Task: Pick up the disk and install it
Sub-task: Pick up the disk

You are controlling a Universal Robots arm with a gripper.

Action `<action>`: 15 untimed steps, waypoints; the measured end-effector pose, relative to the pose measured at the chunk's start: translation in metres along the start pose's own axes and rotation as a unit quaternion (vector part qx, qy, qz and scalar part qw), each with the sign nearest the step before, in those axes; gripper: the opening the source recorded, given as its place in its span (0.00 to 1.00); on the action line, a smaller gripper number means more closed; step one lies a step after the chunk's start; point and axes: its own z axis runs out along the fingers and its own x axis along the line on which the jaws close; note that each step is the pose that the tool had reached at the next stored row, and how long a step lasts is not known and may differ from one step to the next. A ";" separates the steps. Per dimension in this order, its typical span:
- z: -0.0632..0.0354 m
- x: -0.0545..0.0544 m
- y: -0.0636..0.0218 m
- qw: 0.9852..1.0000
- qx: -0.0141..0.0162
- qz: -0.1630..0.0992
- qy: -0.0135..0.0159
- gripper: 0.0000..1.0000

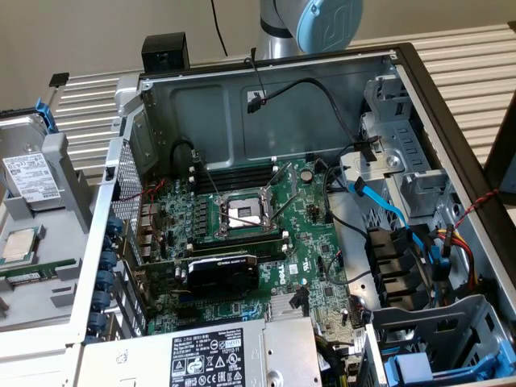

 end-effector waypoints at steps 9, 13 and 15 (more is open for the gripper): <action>0.0002 0.000 0.0000 0.997 0.000 -0.081 0.004 0.54; 0.0004 0.000 0.0000 0.993 0.000 -0.118 0.005 0.54; 0.0004 0.000 0.0000 0.991 0.000 -0.136 0.006 0.54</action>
